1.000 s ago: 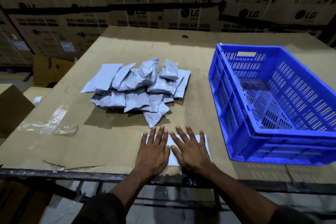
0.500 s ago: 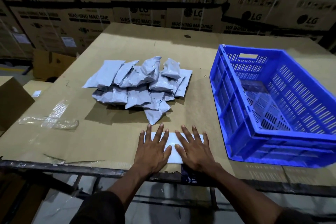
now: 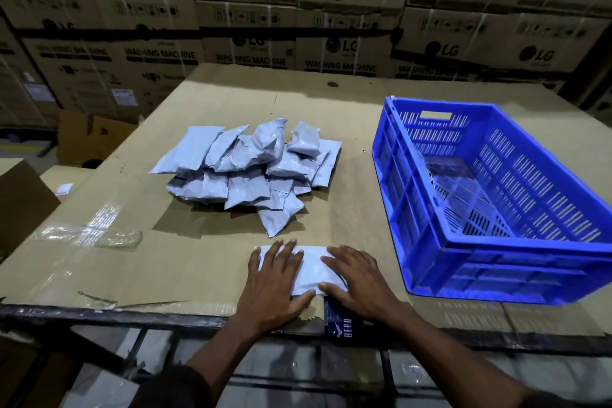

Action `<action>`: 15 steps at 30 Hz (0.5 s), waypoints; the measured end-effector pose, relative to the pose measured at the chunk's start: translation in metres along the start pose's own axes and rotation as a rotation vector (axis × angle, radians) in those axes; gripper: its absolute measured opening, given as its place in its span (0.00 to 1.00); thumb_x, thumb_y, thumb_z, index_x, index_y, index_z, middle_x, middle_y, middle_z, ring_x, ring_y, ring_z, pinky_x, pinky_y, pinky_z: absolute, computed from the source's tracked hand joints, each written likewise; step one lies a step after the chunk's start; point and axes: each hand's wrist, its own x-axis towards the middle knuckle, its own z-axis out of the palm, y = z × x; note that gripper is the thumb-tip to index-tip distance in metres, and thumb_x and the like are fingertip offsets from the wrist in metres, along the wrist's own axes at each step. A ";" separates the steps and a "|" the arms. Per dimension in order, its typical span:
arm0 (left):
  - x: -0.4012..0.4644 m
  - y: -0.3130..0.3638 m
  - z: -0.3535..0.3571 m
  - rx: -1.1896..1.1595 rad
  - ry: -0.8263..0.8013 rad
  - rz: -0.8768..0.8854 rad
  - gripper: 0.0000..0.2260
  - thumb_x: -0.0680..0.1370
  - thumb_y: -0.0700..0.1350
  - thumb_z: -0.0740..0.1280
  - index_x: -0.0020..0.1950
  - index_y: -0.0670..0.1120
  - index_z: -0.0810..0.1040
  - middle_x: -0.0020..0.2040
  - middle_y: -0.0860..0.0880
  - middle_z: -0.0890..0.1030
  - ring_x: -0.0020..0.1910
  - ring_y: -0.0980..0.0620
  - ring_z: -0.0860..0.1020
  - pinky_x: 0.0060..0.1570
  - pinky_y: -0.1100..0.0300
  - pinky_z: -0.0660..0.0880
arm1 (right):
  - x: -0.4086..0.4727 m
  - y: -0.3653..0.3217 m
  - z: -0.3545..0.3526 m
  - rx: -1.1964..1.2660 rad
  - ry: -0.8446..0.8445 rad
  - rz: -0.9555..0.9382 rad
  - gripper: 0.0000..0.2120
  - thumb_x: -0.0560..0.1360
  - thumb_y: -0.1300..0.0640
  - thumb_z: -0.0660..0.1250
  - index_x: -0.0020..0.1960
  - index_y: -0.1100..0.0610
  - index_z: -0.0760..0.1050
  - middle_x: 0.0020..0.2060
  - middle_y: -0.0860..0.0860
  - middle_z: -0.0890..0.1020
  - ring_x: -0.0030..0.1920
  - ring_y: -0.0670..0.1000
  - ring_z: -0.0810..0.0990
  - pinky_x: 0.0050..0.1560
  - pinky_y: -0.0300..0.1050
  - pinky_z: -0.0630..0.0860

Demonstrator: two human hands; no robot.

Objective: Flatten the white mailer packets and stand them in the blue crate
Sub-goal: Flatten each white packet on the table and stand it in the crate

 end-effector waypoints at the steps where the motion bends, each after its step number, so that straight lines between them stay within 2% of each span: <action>1: 0.000 0.001 -0.002 0.027 0.024 0.027 0.32 0.76 0.67 0.63 0.71 0.46 0.75 0.77 0.44 0.71 0.75 0.41 0.68 0.70 0.32 0.63 | 0.001 0.001 0.000 -0.005 0.006 0.009 0.29 0.78 0.33 0.56 0.72 0.49 0.72 0.73 0.49 0.71 0.74 0.53 0.67 0.71 0.60 0.64; 4: 0.002 0.004 -0.004 0.101 0.057 0.031 0.31 0.75 0.65 0.66 0.69 0.44 0.76 0.73 0.44 0.74 0.71 0.40 0.72 0.69 0.32 0.65 | 0.001 0.001 -0.003 0.001 0.014 0.042 0.30 0.78 0.33 0.56 0.72 0.50 0.71 0.73 0.49 0.71 0.73 0.52 0.67 0.72 0.58 0.63; 8: -0.001 0.005 0.001 0.152 0.100 0.053 0.28 0.77 0.64 0.61 0.67 0.45 0.76 0.67 0.44 0.79 0.62 0.42 0.79 0.64 0.36 0.70 | 0.001 0.002 -0.004 -0.005 0.025 0.034 0.30 0.78 0.33 0.57 0.71 0.51 0.72 0.72 0.49 0.72 0.72 0.51 0.69 0.71 0.56 0.65; 12: -0.002 0.004 0.006 0.184 0.145 0.060 0.27 0.77 0.63 0.60 0.65 0.45 0.77 0.65 0.46 0.81 0.62 0.43 0.79 0.63 0.37 0.71 | 0.002 -0.001 -0.009 0.021 0.037 0.042 0.28 0.79 0.35 0.58 0.71 0.52 0.73 0.72 0.50 0.72 0.70 0.52 0.71 0.70 0.52 0.67; 15: -0.004 0.005 0.006 0.199 0.252 0.091 0.16 0.78 0.51 0.63 0.62 0.45 0.78 0.65 0.44 0.81 0.63 0.40 0.79 0.64 0.37 0.69 | -0.001 -0.006 -0.014 0.057 0.068 0.018 0.26 0.81 0.40 0.59 0.72 0.54 0.71 0.74 0.51 0.71 0.70 0.53 0.71 0.69 0.55 0.69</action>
